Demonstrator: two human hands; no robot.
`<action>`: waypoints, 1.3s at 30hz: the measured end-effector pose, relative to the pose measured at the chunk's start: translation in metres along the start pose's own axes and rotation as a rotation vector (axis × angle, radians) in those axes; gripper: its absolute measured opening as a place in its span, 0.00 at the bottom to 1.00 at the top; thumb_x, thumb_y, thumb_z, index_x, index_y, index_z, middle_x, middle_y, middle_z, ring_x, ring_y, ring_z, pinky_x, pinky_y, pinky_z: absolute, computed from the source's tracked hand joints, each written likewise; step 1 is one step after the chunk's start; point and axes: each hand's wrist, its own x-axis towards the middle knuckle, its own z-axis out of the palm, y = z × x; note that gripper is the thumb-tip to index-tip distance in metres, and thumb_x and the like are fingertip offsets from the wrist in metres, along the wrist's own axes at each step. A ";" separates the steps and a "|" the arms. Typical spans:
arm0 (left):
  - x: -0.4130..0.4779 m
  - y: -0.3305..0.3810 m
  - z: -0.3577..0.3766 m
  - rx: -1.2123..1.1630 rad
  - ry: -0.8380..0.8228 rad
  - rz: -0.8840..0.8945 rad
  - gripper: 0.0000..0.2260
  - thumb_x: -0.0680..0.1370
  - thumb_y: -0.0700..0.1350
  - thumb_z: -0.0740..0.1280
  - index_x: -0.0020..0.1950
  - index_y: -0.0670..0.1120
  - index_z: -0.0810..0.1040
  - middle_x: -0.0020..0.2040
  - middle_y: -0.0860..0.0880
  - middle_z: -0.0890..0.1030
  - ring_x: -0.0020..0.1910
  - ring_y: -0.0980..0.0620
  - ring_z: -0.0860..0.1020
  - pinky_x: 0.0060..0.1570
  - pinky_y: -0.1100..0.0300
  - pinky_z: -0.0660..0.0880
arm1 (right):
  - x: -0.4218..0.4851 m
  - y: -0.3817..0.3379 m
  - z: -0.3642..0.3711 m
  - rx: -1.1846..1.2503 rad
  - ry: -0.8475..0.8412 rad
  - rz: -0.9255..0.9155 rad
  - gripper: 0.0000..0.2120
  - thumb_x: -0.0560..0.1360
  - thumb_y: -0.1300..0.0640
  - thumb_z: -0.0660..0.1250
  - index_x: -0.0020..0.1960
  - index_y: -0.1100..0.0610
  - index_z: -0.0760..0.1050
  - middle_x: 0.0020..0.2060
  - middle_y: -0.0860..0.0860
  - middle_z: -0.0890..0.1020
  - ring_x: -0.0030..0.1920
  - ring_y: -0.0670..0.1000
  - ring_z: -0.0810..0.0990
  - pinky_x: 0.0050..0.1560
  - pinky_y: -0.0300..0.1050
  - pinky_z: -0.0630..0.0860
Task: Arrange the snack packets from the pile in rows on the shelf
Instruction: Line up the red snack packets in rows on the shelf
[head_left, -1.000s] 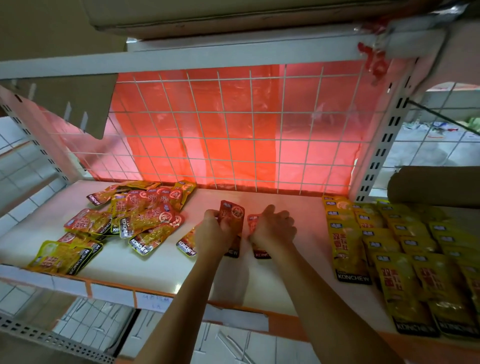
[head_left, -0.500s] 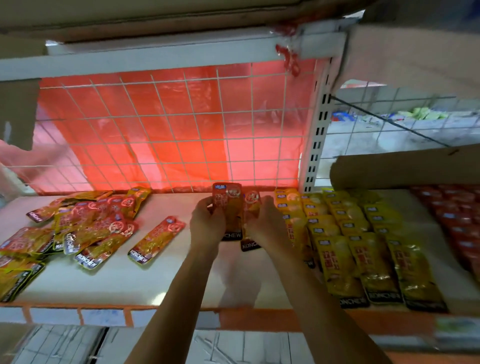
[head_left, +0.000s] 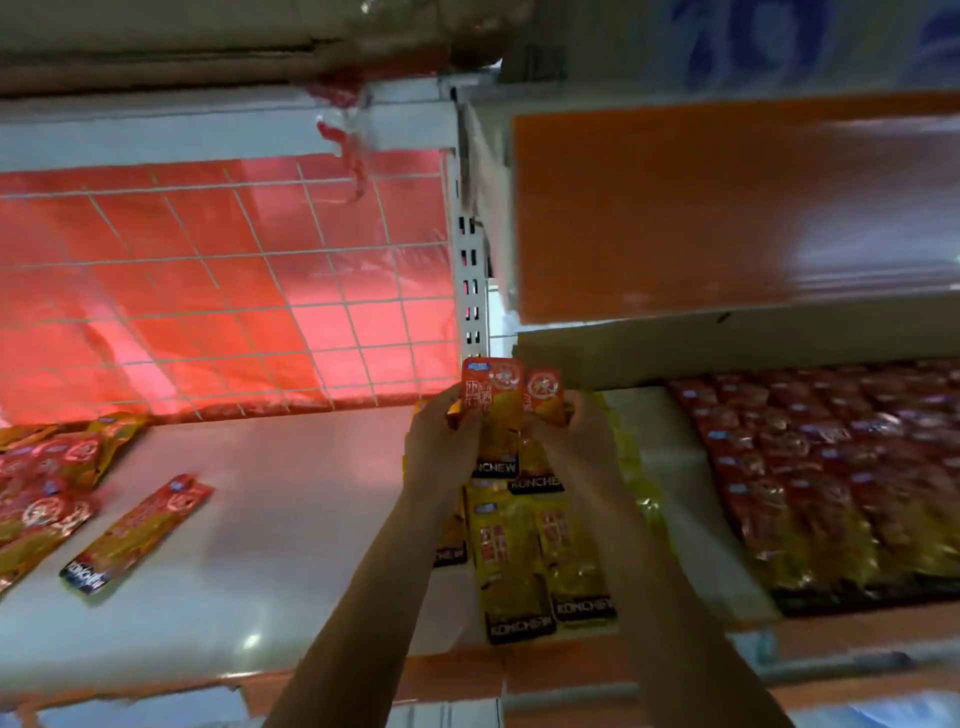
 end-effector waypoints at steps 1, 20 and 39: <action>-0.002 0.003 0.010 0.023 -0.010 0.026 0.13 0.77 0.43 0.64 0.59 0.54 0.80 0.38 0.55 0.84 0.38 0.53 0.82 0.44 0.58 0.80 | 0.004 0.004 -0.010 0.021 0.008 0.003 0.19 0.66 0.49 0.75 0.54 0.52 0.75 0.46 0.47 0.81 0.44 0.46 0.80 0.39 0.41 0.75; -0.013 0.042 0.205 0.437 -0.285 0.097 0.12 0.73 0.35 0.64 0.55 0.41 0.78 0.53 0.40 0.81 0.54 0.41 0.78 0.49 0.54 0.75 | 0.072 0.071 -0.190 -0.155 0.221 0.116 0.09 0.71 0.56 0.65 0.48 0.53 0.67 0.36 0.49 0.72 0.38 0.52 0.71 0.38 0.43 0.66; 0.012 0.022 0.256 1.003 -0.254 0.208 0.13 0.81 0.47 0.59 0.60 0.47 0.78 0.61 0.42 0.77 0.63 0.39 0.72 0.62 0.48 0.66 | 0.079 0.075 -0.202 -0.120 0.141 0.050 0.08 0.76 0.58 0.66 0.42 0.54 0.67 0.31 0.48 0.73 0.27 0.43 0.68 0.28 0.37 0.65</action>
